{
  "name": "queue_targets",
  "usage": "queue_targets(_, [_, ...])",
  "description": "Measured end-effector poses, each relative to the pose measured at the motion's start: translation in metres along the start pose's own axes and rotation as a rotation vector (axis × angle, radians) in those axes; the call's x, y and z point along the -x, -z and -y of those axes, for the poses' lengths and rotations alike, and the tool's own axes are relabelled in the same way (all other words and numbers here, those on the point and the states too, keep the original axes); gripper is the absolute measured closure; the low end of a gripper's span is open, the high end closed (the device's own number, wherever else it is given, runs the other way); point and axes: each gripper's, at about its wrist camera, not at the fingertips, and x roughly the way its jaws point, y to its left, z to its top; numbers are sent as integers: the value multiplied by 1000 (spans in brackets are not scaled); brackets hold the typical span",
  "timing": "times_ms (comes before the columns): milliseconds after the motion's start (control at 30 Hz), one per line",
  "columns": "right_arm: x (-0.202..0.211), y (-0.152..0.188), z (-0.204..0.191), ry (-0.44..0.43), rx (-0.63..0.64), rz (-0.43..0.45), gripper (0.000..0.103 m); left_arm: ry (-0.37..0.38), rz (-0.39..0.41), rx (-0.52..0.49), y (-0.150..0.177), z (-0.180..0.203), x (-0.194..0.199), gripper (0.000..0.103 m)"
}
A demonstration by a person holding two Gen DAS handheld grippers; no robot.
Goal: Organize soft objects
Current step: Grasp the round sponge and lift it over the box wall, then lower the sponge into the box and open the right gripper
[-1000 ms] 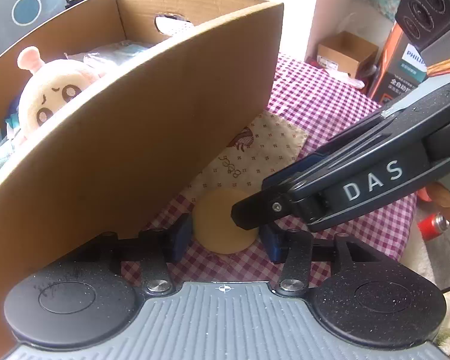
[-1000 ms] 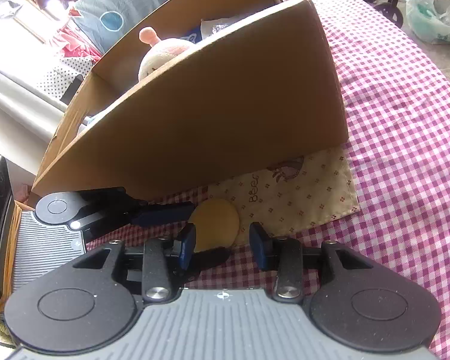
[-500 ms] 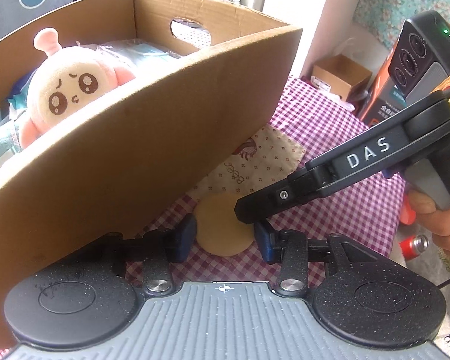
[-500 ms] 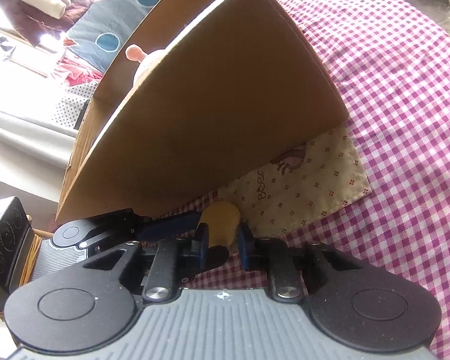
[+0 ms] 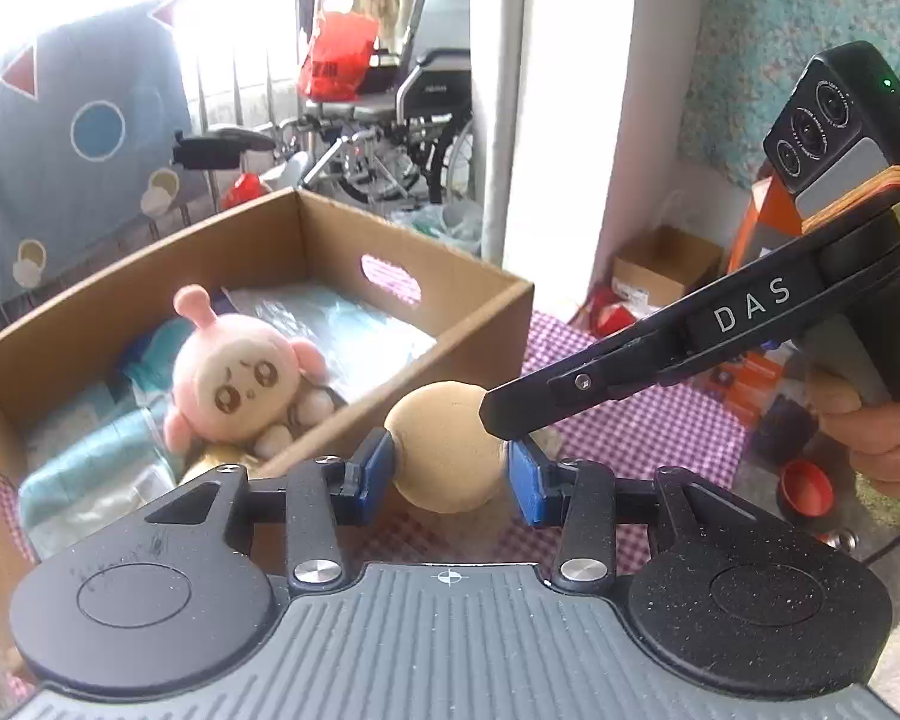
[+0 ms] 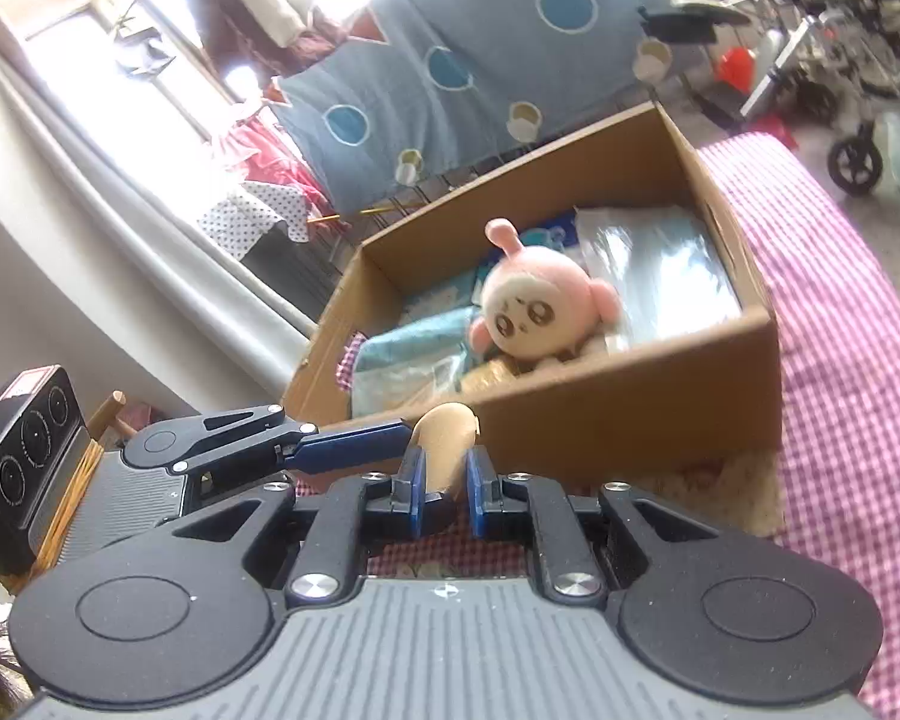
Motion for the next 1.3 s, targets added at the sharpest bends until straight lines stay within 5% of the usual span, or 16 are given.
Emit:
queue_targets(267, [-30, -69, -15, -31, 113, -59, 89, -98, 74, 13, -38, -23, 10, 61])
queue_targets(600, [-115, -102, 36, 3, 22, -319, 93, 10, -121, 256, -43, -86, -54, 60])
queue_targets(833, [-128, -112, 41, 35, 53, -375, 91, -14, -103, 399, -30, -129, -38, 34])
queue_targets(1033, [-151, -118, 8, 6, 137, -451, 89, -176, -1, 524, -18, -171, 13, 13])
queue_targets(1100, [-162, -118, -6, 2, 169, -481, 84, -226, 37, 550, -14, -179, 32, 8])
queue_targets(1233, [-188, -113, -27, 9, 210, -561, 57, -275, 89, 575, -3, -187, 58, 3])
queue_targets(1300, [-204, -109, -33, 15, 218, -617, 54, -284, 103, 581, 2, -192, 66, 2])
